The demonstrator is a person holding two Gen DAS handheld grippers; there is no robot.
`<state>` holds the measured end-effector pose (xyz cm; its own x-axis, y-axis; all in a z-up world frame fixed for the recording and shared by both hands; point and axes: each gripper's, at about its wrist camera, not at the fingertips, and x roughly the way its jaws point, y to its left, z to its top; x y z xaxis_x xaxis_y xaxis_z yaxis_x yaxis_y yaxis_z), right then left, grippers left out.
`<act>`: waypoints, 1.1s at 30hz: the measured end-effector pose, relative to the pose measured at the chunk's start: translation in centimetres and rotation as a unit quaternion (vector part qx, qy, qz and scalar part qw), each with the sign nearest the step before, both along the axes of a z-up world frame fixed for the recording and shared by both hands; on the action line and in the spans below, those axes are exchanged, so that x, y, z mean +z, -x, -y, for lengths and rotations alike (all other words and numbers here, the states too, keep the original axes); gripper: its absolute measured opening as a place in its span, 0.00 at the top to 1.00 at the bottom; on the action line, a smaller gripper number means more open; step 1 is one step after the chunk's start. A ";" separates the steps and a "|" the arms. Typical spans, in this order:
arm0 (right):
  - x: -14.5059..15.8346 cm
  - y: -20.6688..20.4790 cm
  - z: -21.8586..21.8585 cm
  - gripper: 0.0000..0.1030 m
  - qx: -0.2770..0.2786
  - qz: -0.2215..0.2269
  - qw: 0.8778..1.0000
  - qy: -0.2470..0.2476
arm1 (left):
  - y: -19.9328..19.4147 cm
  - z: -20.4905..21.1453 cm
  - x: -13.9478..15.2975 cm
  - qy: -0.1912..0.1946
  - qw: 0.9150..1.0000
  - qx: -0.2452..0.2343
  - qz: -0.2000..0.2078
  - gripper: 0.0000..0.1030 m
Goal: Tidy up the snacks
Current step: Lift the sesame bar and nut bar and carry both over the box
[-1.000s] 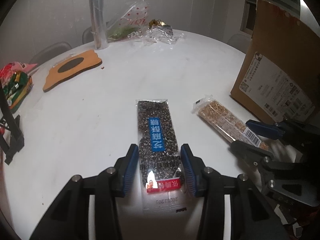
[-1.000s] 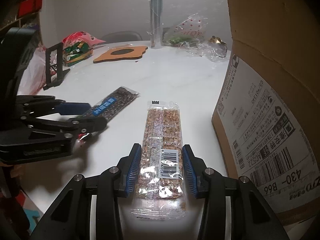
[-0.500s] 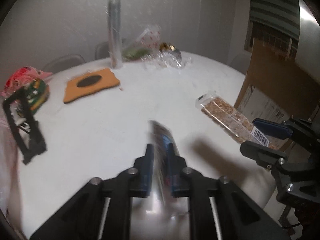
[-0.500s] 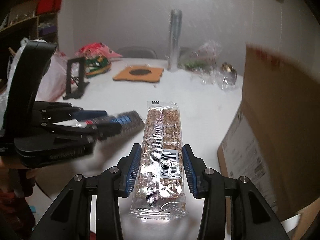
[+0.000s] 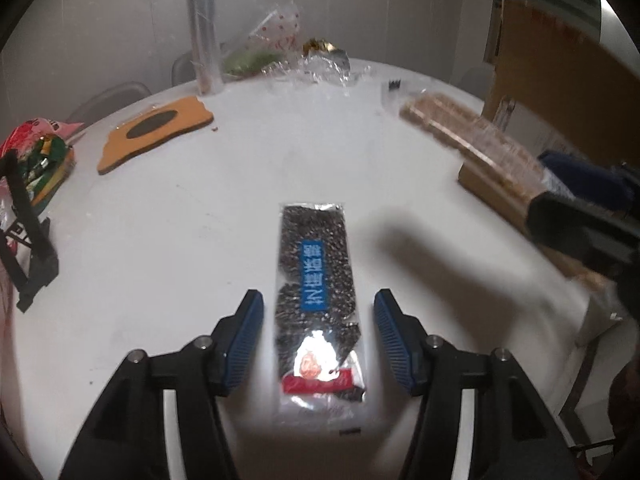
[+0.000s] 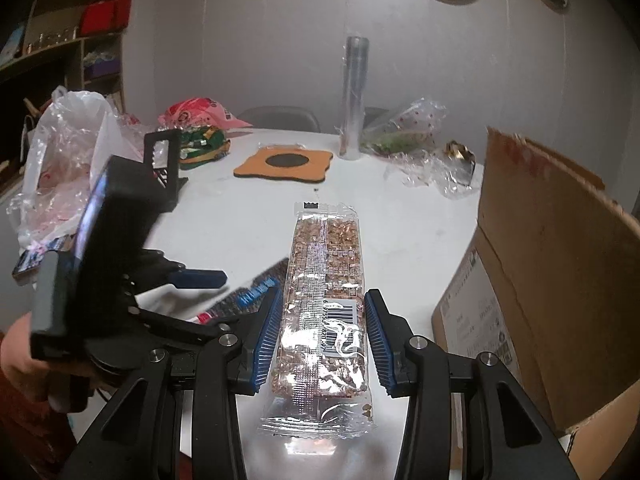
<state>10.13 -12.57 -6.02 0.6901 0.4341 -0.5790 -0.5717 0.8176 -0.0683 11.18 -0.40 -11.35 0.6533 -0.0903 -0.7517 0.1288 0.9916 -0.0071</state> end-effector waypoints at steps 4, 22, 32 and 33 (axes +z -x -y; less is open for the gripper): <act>-0.5 -0.6 0.7 0.63 -0.009 -0.004 1.000 -0.002 | -0.5 0.2 0.0 -0.002 1.000 0.007 0.006 0.63; 1.5 0.2 0.6 0.63 0.008 0.007 1.000 -0.016 | 3.4 -2.7 6.4 0.024 0.995 0.035 0.093 0.63; 9.5 2.3 2.6 0.63 0.019 0.088 0.995 -0.035 | 5.6 -1.0 17.0 0.030 0.980 -0.002 0.196 0.63; 10.3 2.3 3.4 0.63 0.014 0.092 0.995 -0.040 | 5.5 0.0 18.1 0.027 0.978 -0.013 0.205 0.63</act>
